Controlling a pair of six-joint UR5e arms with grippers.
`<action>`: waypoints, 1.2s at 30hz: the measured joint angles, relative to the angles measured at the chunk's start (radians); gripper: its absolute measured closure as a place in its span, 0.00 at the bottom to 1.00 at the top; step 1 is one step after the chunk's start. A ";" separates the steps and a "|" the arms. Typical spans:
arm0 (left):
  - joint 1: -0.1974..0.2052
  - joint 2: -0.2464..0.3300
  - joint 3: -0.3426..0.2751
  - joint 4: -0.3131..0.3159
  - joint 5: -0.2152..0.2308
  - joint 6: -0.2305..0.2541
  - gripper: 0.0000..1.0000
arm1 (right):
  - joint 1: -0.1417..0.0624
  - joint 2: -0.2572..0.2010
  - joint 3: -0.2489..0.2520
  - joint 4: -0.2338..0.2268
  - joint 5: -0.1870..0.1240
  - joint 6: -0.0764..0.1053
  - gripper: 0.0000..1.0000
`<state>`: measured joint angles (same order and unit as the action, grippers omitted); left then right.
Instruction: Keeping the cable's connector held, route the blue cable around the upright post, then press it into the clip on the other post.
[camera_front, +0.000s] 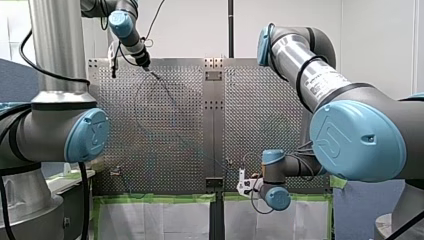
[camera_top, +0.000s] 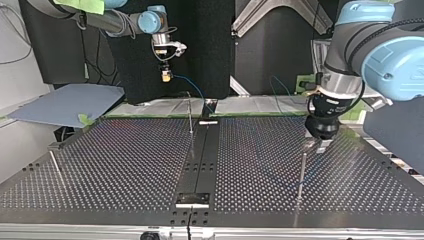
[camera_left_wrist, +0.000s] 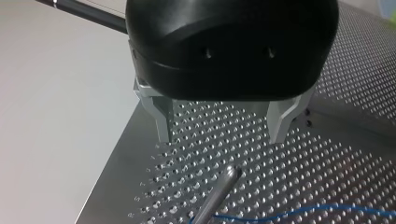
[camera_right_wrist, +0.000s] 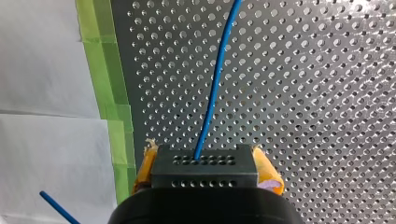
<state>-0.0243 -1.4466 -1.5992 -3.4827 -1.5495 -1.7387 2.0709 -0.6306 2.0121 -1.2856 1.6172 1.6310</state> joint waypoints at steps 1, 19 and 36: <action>0.000 0.000 0.000 0.002 -0.004 0.008 0.02 | 0.000 0.000 0.000 0.000 -0.001 0.000 1.00; 0.005 0.000 0.000 0.006 -0.143 0.168 0.02 | 0.001 0.001 -0.004 0.006 -0.004 -0.004 1.00; 0.001 0.000 0.000 0.006 -0.152 0.173 0.02 | -0.001 0.001 -0.004 0.008 -0.005 -0.005 1.00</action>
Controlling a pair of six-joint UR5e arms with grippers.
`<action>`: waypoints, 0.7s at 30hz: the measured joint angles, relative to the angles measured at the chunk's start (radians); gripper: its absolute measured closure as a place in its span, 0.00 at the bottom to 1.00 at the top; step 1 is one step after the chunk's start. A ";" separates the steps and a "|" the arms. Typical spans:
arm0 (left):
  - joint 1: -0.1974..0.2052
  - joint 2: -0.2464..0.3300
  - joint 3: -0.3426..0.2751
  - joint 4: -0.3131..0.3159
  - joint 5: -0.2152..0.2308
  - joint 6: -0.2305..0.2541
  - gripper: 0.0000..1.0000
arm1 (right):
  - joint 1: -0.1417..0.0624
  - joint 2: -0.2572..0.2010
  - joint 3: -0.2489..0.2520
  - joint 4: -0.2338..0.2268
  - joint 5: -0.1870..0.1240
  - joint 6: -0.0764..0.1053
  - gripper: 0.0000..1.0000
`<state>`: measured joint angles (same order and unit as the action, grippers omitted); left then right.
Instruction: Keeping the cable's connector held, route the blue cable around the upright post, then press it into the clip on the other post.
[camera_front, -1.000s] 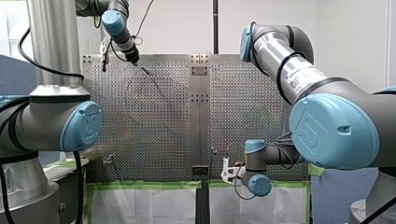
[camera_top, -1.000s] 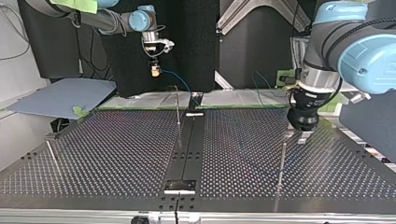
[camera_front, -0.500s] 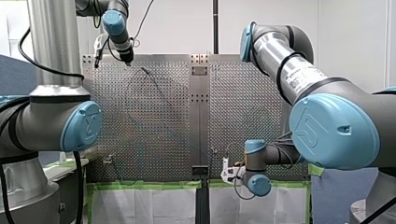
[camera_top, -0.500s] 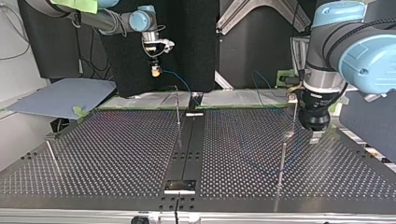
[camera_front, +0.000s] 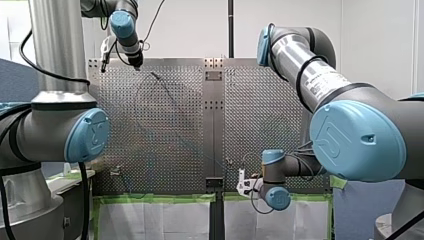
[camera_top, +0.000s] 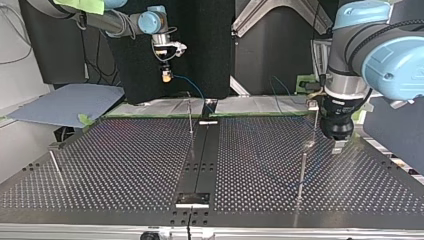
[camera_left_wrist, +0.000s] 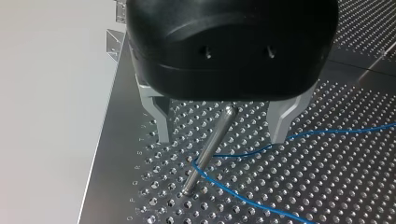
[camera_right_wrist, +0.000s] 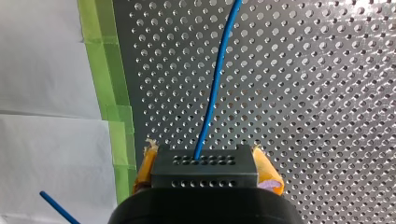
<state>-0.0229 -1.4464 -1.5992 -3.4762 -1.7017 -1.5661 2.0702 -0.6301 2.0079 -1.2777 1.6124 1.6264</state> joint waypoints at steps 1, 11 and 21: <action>0.000 0.000 0.000 0.000 0.000 0.000 0.02 | 0.000 0.000 0.000 0.000 0.000 0.000 1.00; -0.001 0.000 0.000 0.000 0.005 0.005 0.02 | 0.000 0.000 0.000 0.000 0.000 0.000 1.00; -0.081 -0.025 0.044 0.051 0.065 0.082 0.02 | 0.000 0.000 0.000 0.001 0.000 0.005 1.00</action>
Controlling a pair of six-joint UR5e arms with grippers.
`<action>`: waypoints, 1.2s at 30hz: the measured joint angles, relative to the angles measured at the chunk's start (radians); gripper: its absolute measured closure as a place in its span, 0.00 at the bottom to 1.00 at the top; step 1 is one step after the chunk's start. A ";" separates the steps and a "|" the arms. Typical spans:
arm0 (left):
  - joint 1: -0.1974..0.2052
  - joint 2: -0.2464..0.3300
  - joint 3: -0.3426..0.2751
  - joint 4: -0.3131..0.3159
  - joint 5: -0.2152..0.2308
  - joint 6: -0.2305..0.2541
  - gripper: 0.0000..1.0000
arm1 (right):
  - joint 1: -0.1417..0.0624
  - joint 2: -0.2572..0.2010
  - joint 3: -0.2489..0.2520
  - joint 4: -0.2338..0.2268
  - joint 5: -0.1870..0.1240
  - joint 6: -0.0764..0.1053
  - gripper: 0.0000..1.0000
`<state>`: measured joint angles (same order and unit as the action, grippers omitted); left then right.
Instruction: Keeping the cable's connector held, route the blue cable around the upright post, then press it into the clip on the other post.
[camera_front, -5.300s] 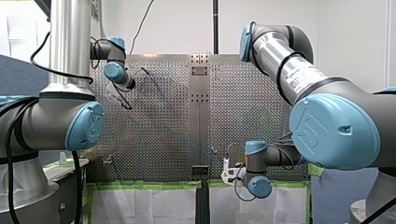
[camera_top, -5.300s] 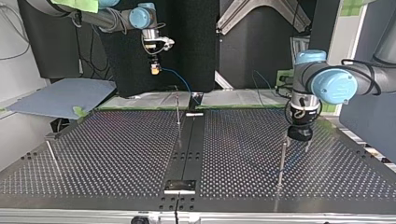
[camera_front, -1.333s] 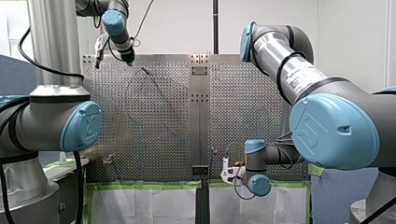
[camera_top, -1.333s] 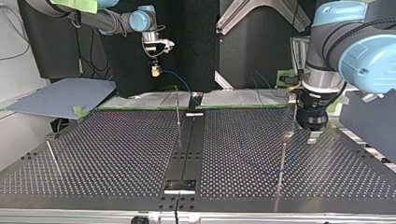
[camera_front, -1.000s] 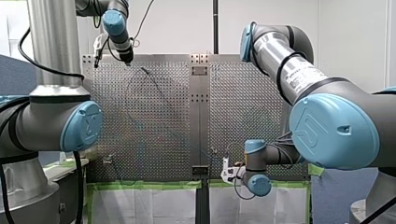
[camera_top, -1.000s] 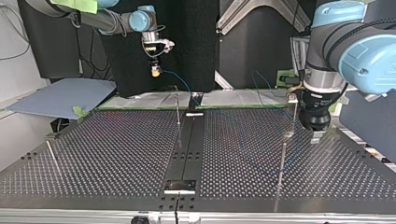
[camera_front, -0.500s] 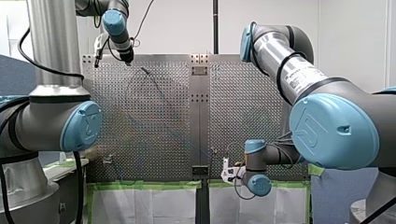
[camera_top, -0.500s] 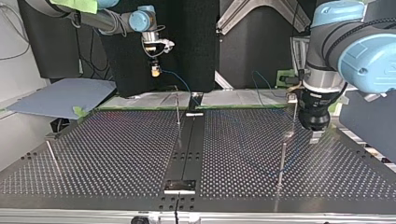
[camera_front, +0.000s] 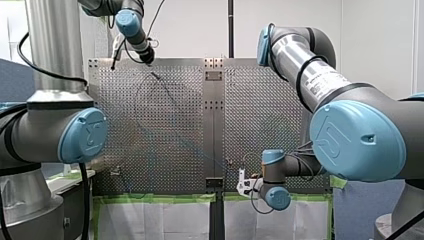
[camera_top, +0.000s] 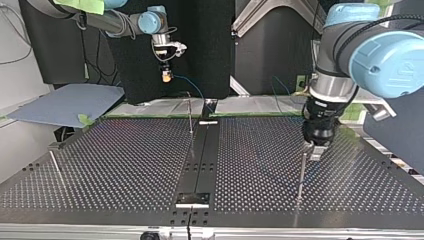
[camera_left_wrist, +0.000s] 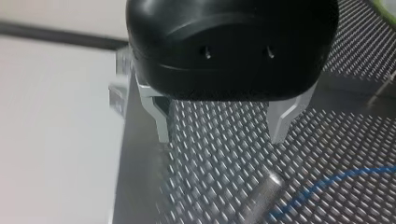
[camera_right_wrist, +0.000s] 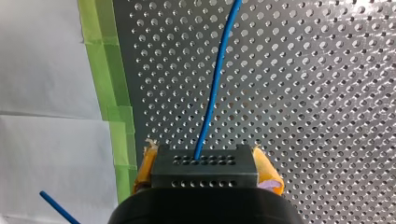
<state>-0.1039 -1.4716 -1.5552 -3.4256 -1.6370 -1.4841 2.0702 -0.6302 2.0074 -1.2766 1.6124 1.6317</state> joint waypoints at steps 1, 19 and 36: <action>-0.010 -0.009 0.010 0.006 -0.001 0.005 0.02 | 0.000 0.000 0.000 -0.001 0.000 0.001 1.00; -0.199 -0.194 0.181 0.172 -0.166 0.019 0.02 | 0.001 0.000 0.000 -0.003 -0.007 0.003 1.00; -0.283 -0.362 0.189 0.209 -0.345 0.152 0.02 | 0.003 0.000 0.000 -0.002 -0.008 0.002 1.00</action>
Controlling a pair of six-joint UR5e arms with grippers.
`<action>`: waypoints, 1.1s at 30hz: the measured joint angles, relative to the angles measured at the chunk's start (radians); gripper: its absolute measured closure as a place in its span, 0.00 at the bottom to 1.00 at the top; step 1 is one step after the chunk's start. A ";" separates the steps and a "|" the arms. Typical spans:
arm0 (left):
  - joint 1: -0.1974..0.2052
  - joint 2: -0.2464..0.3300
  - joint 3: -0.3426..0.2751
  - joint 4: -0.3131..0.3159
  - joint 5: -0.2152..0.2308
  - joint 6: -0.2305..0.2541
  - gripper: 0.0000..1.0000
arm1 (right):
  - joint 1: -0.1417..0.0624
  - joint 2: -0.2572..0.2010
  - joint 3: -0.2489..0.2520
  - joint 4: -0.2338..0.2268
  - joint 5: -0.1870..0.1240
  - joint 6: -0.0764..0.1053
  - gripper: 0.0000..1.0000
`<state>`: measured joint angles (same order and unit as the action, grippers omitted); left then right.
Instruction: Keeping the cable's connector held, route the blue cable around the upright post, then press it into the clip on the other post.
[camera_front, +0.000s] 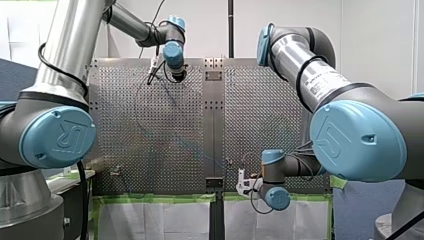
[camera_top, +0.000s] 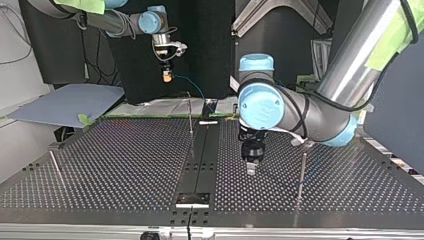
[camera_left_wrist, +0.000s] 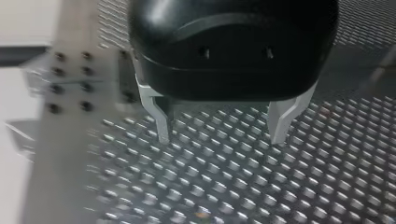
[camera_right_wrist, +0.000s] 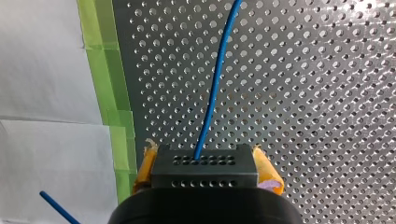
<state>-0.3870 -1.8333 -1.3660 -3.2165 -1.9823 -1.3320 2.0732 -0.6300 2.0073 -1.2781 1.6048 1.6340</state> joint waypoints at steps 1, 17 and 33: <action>0.001 -0.007 0.000 0.000 -0.008 0.008 0.02 | 0.000 0.000 0.000 0.000 0.000 0.000 1.00; 0.023 -0.054 0.000 0.061 -0.091 0.123 0.02 | 0.002 0.000 0.000 -0.003 0.001 0.001 1.00; 0.044 -0.191 0.000 0.149 -0.123 0.132 0.02 | 0.003 0.000 0.000 -0.006 -0.009 0.001 1.00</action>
<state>-0.3428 -2.0244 -1.3663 -3.0679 -2.1056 -1.1998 2.0763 -0.6299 2.0072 -1.2841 1.5956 1.6355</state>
